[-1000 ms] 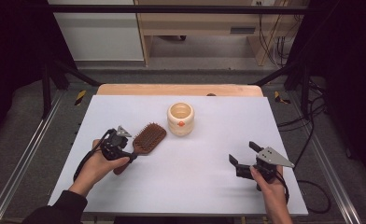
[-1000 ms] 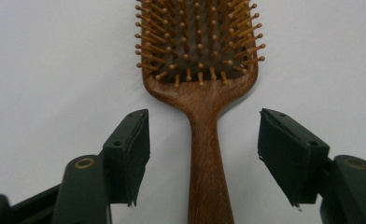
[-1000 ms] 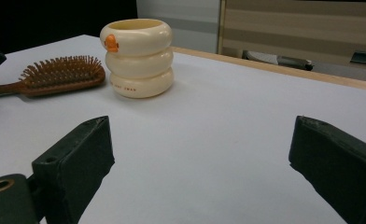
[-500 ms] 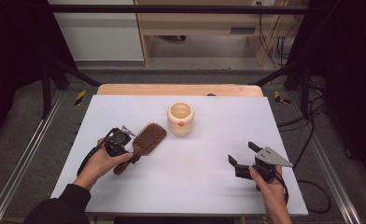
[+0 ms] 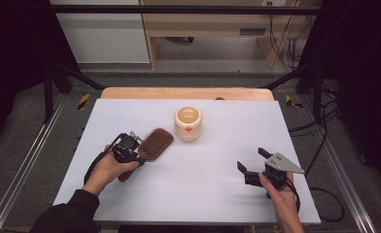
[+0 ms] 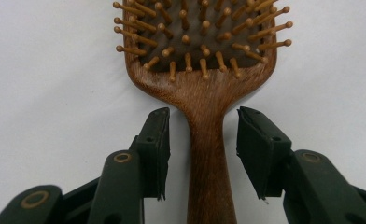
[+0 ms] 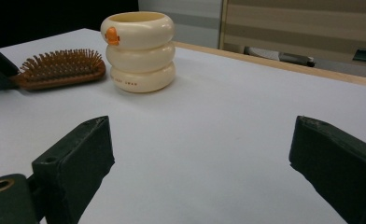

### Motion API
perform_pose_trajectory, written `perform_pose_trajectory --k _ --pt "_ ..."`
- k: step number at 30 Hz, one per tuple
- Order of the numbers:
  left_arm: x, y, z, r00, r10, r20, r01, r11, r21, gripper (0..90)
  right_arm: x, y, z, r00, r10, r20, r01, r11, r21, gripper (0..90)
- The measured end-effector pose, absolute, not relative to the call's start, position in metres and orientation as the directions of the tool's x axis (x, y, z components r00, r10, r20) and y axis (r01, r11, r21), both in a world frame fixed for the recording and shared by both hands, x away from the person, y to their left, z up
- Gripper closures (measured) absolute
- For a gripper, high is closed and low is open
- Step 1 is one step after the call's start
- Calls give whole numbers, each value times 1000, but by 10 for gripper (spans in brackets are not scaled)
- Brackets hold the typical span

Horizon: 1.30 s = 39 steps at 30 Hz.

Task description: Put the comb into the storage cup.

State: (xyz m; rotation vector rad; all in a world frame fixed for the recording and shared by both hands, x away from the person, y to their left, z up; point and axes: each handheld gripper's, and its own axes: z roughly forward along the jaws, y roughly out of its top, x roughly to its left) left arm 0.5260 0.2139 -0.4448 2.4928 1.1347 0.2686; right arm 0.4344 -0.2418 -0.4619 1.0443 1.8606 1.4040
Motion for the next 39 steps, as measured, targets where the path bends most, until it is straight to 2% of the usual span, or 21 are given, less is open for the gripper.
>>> perform_pose_trajectory --k 12,18,23,39 --pt "527 213 -450 656 755 9 686 -600 411 633 434 -241 -462 -526 850 10 244 139 960 65" --pt "524 210 -450 671 741 42 667 -626 404 661 435 -241 -462 -528 849 7 243 143 959 64" --pt "523 210 -451 669 742 31 666 -618 417 719 434 -241 -462 -529 849 7 244 145 959 64" --pt "520 213 -450 680 732 36 653 -627 425 727 435 -241 -462 -528 849 13 245 137 960 64"
